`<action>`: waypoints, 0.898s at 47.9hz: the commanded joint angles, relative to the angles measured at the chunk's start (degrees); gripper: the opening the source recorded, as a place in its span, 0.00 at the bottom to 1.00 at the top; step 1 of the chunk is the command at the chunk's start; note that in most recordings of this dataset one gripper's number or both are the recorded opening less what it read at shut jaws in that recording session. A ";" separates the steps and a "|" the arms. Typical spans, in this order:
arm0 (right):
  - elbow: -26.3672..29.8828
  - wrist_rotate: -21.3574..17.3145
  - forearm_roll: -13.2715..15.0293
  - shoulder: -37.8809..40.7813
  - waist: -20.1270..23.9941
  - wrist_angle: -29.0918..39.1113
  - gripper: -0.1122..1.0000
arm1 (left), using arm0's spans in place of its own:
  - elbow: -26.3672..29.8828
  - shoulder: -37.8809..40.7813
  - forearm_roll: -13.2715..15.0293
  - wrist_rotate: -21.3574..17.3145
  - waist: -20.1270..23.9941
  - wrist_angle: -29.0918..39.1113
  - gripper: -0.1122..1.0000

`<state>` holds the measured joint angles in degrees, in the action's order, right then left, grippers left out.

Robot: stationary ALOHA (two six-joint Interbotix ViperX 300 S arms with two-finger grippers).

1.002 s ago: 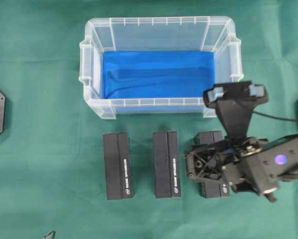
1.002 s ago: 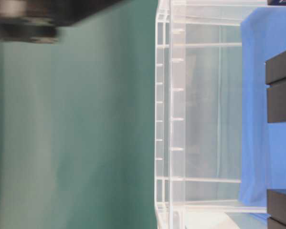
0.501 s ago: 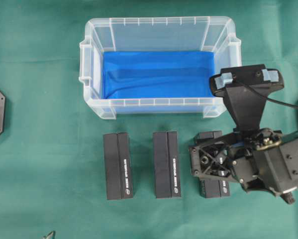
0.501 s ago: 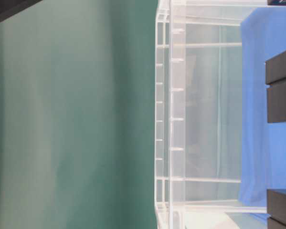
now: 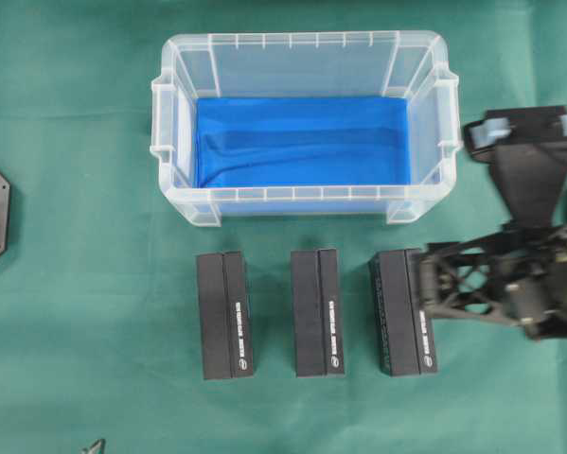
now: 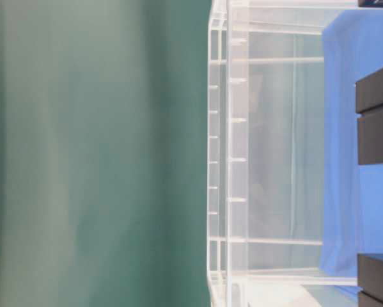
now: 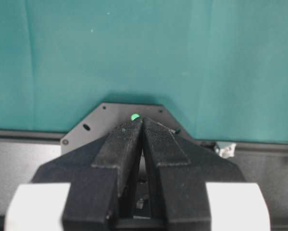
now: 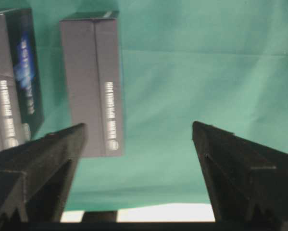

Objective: Take the box out of the case with the right arm.
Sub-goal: 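Lower the box onto the cloth, open and withdraw the right gripper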

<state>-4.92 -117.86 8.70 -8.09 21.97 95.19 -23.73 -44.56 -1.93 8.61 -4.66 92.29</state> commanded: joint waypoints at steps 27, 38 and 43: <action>-12.39 -1.23 0.09 -13.62 2.72 -0.79 0.89 | 0.53 -0.26 -0.26 -0.09 -0.09 -0.26 0.10; -13.01 1.76 1.23 -14.41 -0.53 -0.79 0.89 | 0.53 -0.09 -0.26 -0.09 -0.09 -0.26 0.10; -13.97 6.42 1.93 -15.82 -4.75 -0.79 0.89 | 0.53 -0.09 -0.18 -0.09 -0.09 -0.26 0.10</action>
